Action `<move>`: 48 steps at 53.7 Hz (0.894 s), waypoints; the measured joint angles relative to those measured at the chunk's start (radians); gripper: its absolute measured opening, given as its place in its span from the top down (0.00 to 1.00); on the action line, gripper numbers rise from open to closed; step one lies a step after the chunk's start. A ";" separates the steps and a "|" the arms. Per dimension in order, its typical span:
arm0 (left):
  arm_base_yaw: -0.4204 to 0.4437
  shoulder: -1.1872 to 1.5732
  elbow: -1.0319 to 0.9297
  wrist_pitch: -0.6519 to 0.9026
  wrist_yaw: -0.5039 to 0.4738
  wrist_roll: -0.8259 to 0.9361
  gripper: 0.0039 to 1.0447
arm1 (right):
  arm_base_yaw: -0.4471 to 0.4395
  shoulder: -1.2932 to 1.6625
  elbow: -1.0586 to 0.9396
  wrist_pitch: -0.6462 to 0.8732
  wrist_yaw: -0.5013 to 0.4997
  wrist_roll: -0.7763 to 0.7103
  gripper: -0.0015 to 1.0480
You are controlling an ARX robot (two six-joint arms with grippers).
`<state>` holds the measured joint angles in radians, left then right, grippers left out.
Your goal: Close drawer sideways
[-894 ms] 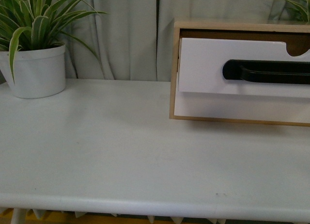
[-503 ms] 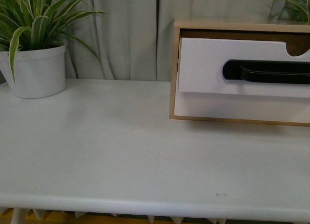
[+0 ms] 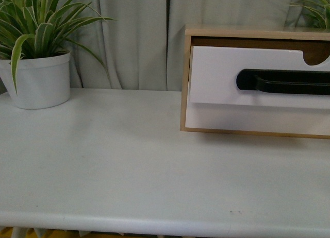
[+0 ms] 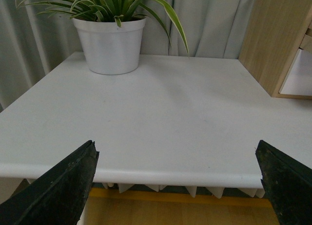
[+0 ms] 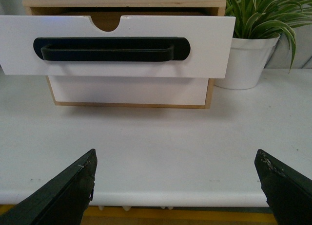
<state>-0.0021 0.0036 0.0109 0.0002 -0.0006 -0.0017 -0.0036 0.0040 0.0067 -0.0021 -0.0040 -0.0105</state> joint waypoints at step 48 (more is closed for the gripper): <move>0.000 0.000 0.000 0.000 0.000 0.000 0.06 | 0.000 0.000 0.000 0.000 0.000 0.000 0.09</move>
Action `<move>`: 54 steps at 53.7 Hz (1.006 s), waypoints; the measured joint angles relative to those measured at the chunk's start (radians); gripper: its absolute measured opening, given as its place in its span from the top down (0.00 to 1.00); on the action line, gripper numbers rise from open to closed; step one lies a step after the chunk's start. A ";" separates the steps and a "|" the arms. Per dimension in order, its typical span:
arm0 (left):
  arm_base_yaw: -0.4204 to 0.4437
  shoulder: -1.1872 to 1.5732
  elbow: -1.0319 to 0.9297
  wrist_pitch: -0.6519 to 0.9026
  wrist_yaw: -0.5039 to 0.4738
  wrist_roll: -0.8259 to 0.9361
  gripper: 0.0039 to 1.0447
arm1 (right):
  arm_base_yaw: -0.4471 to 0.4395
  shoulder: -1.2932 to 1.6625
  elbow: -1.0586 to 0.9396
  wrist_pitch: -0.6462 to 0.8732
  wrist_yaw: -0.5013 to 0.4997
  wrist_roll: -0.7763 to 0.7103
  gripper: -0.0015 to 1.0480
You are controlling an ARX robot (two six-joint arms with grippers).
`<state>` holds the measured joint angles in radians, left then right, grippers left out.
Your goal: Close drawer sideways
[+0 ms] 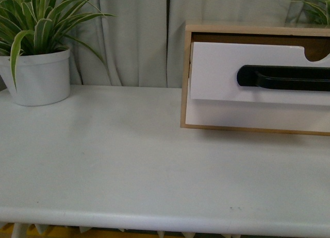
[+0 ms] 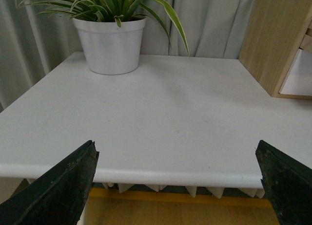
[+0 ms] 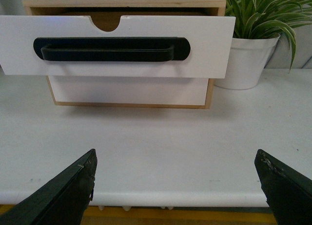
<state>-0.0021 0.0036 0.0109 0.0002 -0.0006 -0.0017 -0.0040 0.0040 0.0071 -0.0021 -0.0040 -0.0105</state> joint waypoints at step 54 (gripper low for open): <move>-0.328 0.884 0.227 0.784 0.117 1.503 0.06 | -0.182 0.739 0.579 -0.145 -0.313 -0.571 0.09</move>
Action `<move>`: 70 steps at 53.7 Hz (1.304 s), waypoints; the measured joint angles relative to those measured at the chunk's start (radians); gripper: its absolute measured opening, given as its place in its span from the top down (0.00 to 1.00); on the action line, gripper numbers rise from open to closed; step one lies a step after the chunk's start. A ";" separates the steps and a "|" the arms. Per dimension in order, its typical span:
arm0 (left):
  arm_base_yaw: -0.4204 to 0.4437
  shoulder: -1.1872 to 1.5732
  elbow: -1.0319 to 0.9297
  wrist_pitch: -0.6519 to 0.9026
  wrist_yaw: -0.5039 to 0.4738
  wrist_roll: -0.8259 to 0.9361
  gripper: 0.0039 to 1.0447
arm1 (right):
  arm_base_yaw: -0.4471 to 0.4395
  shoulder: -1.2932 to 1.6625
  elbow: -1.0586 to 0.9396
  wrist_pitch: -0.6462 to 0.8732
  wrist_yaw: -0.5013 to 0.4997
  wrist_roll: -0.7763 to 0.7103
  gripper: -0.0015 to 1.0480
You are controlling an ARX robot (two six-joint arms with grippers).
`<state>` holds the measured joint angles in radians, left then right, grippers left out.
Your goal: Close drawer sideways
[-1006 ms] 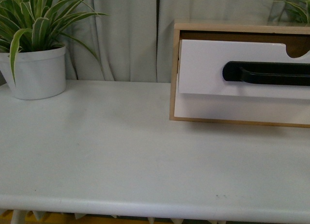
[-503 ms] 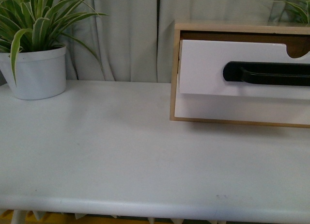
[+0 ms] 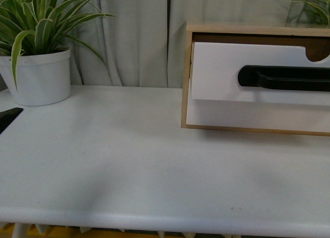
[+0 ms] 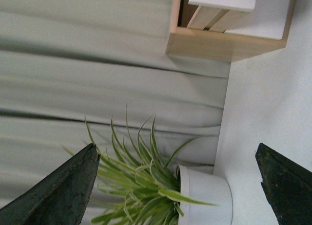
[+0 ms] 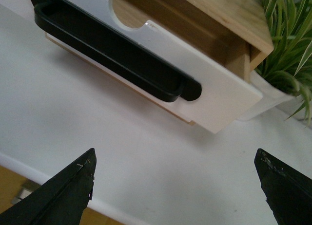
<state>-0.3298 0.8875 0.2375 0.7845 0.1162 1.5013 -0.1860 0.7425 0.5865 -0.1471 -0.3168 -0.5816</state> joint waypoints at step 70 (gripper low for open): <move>-0.274 0.757 0.710 -0.054 -0.057 0.117 0.06 | -0.036 0.547 0.392 -0.004 -0.022 -0.308 0.09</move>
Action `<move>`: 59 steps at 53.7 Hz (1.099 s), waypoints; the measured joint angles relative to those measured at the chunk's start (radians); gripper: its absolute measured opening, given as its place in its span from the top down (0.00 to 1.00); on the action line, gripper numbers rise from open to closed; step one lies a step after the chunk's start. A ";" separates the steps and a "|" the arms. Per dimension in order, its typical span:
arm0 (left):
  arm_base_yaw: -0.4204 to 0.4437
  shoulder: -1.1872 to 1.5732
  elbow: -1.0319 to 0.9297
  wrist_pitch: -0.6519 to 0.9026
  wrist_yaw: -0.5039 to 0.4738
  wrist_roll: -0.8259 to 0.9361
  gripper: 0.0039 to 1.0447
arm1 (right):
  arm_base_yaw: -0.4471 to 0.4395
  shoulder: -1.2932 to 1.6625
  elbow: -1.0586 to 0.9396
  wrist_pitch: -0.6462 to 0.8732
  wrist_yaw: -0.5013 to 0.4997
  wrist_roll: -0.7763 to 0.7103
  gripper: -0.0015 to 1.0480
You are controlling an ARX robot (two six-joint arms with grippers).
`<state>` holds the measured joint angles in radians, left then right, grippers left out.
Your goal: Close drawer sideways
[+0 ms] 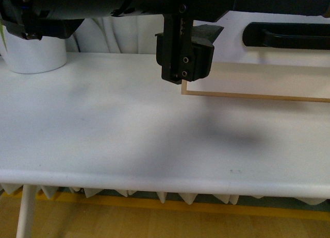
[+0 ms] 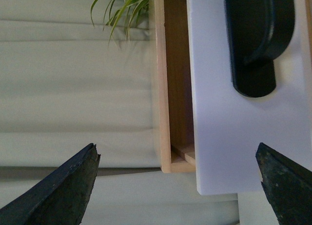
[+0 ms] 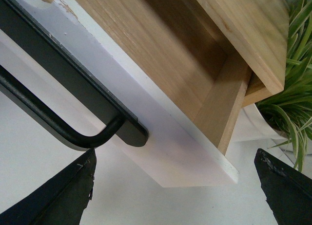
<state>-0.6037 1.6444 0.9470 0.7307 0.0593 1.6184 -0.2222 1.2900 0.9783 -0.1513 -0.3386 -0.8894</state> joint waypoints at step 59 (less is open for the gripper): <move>-0.005 0.248 0.324 -0.036 0.023 0.035 0.06 | -0.006 0.220 0.154 0.183 0.081 -0.024 0.09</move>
<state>-0.6083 1.8927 1.2713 0.6949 0.0818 1.6531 -0.2279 1.5105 1.1324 0.0315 -0.2577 -0.9131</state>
